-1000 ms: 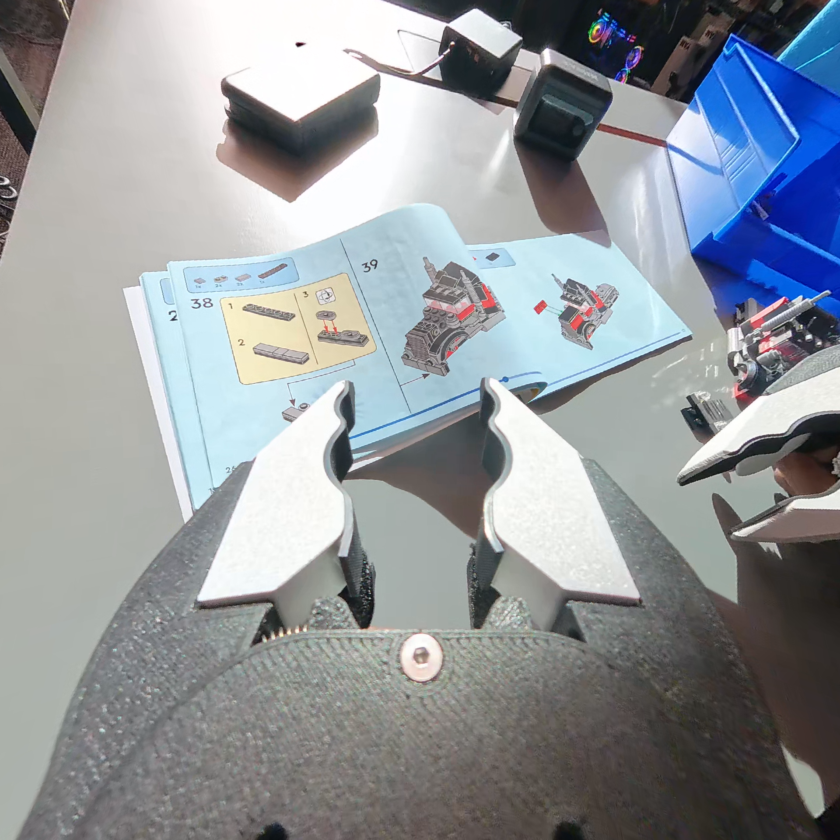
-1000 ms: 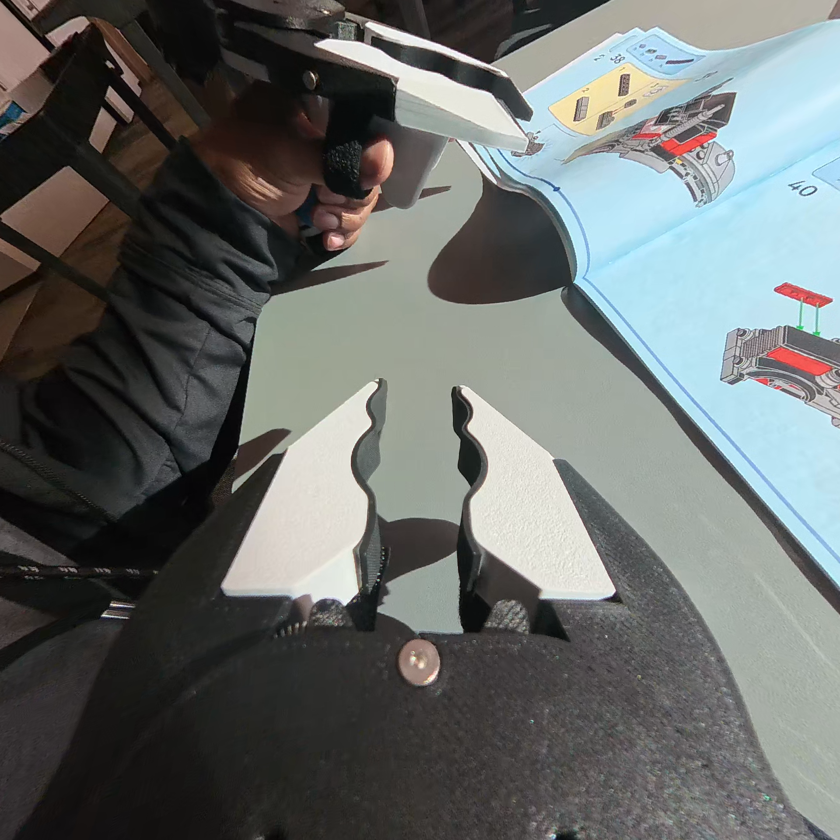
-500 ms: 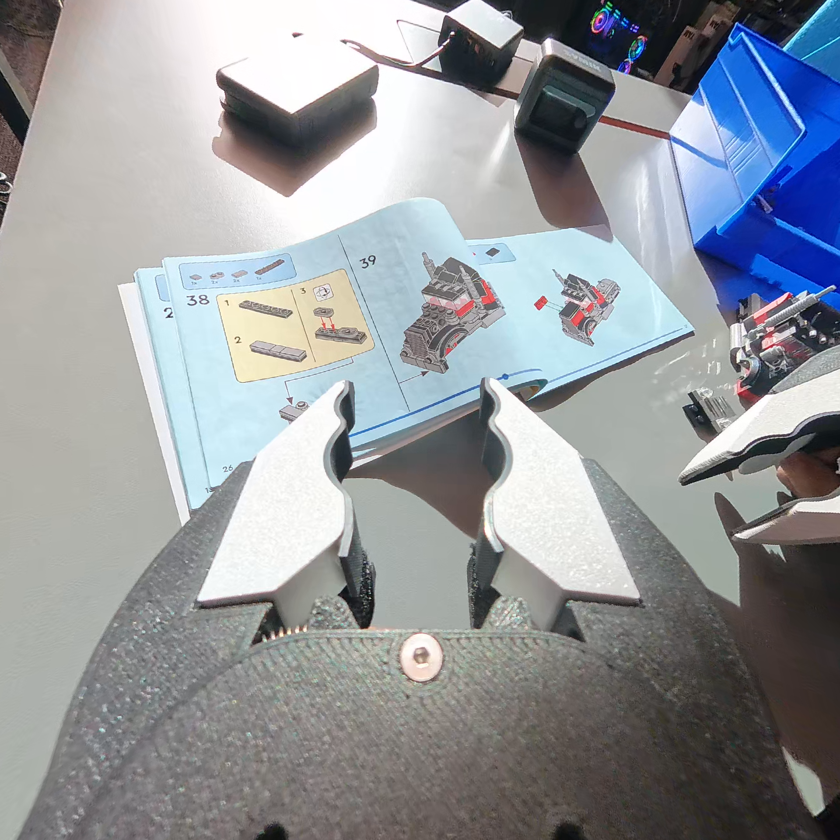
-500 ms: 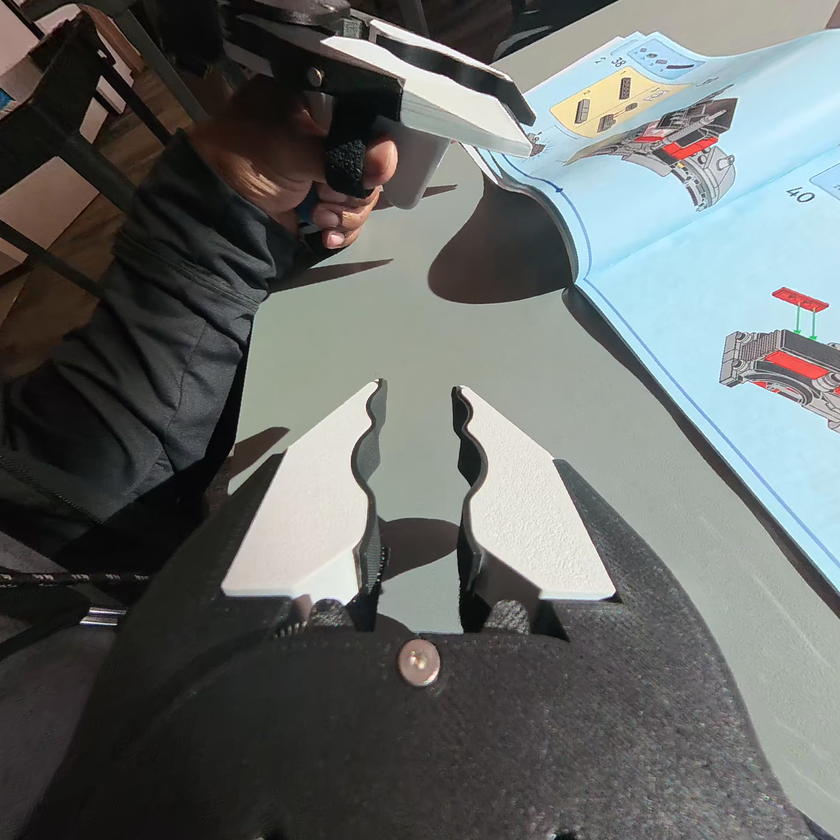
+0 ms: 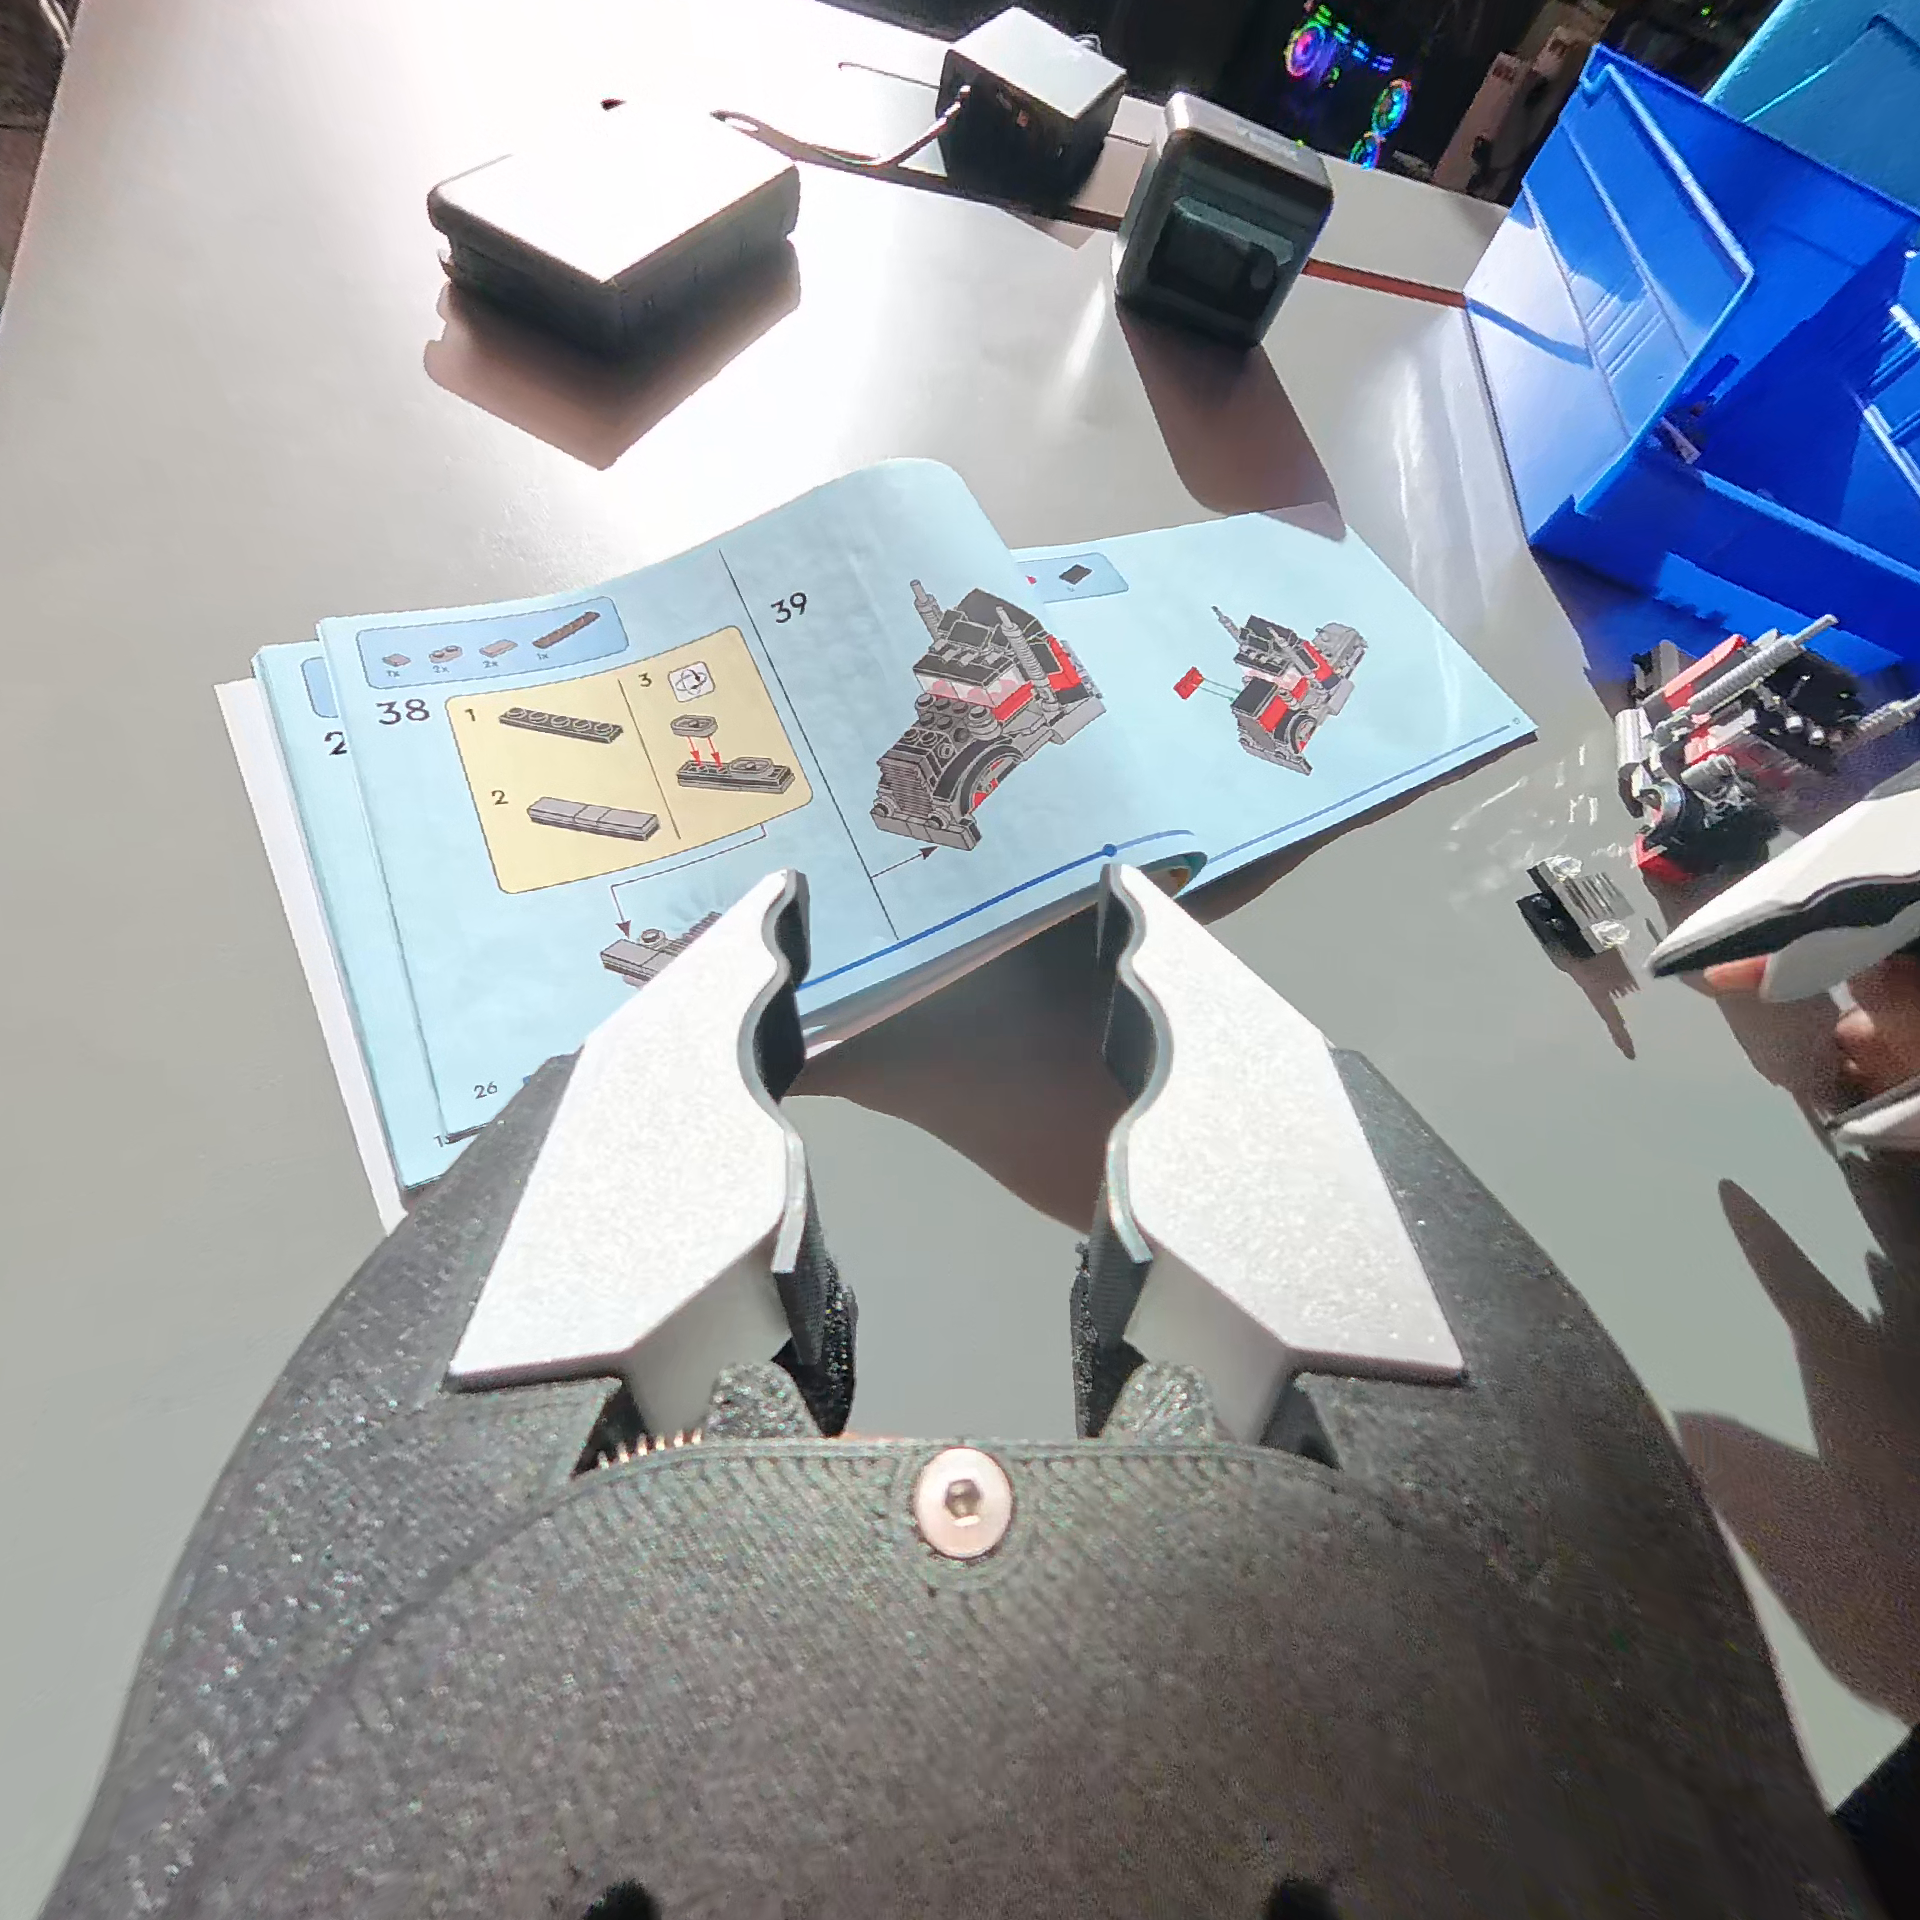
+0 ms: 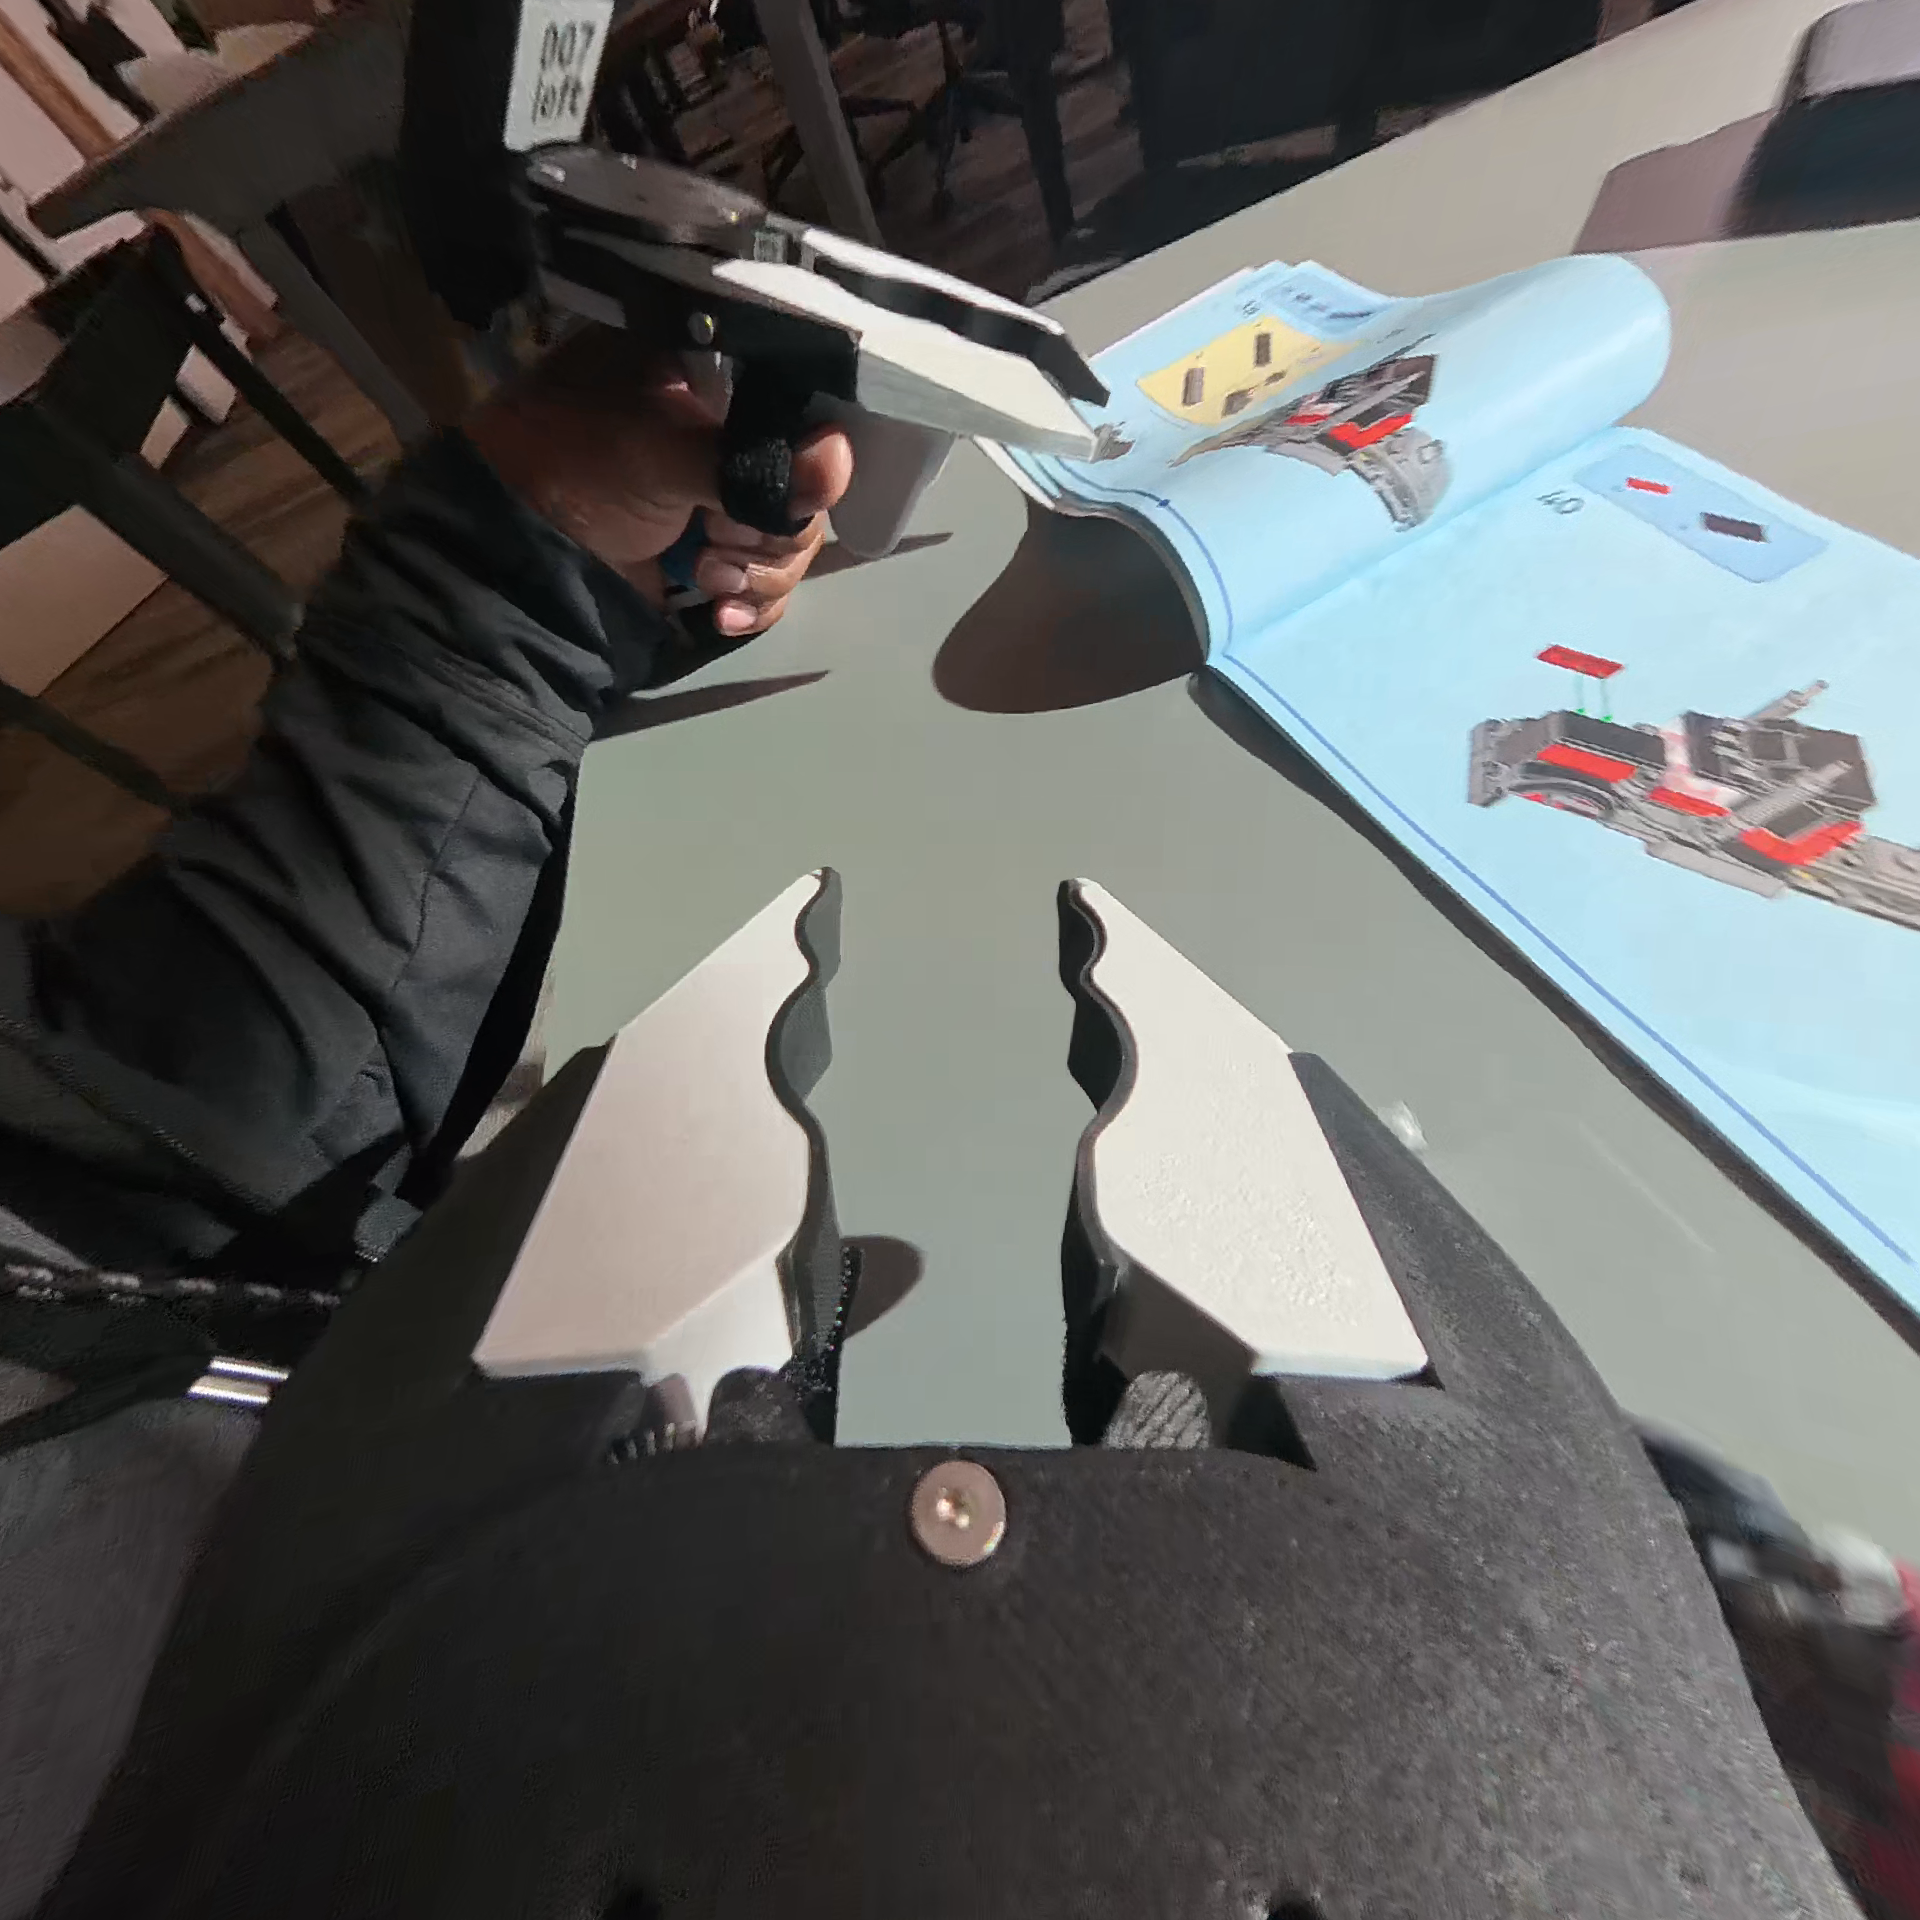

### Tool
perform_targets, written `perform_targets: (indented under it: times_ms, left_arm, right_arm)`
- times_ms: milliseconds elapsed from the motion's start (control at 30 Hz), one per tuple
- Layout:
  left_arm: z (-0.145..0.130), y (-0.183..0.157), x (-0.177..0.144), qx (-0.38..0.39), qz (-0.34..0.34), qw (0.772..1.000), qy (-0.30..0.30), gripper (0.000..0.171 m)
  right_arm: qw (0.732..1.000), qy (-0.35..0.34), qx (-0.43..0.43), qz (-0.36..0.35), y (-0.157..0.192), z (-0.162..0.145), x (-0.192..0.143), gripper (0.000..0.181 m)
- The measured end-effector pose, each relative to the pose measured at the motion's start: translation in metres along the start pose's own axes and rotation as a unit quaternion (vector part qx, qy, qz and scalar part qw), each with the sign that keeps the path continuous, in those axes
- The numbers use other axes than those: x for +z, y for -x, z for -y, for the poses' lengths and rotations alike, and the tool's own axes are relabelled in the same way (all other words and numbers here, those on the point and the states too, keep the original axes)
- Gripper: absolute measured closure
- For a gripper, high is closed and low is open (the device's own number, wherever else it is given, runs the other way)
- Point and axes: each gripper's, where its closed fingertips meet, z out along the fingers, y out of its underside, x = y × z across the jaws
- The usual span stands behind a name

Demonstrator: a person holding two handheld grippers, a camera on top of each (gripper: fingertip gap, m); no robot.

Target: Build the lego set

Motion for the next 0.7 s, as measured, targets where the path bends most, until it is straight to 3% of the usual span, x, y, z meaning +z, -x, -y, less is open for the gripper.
perform_targets:
  times_ms: [267, 700]
  left_arm:
    - [-0.004, -0.010, -0.003, 0.024, -0.018, 0.999, 0.016, 0.115]
    - [-0.019, -0.021, -0.017, 0.055, -0.031, 0.996, 0.060, 0.116]
  right_arm:
    - [0.995, -0.049, -0.001, -0.082, -0.021, -0.011, -0.050, 0.138]
    - [0.995, -0.025, -0.010, -0.100, -0.026, -0.021, -0.054, 0.139]
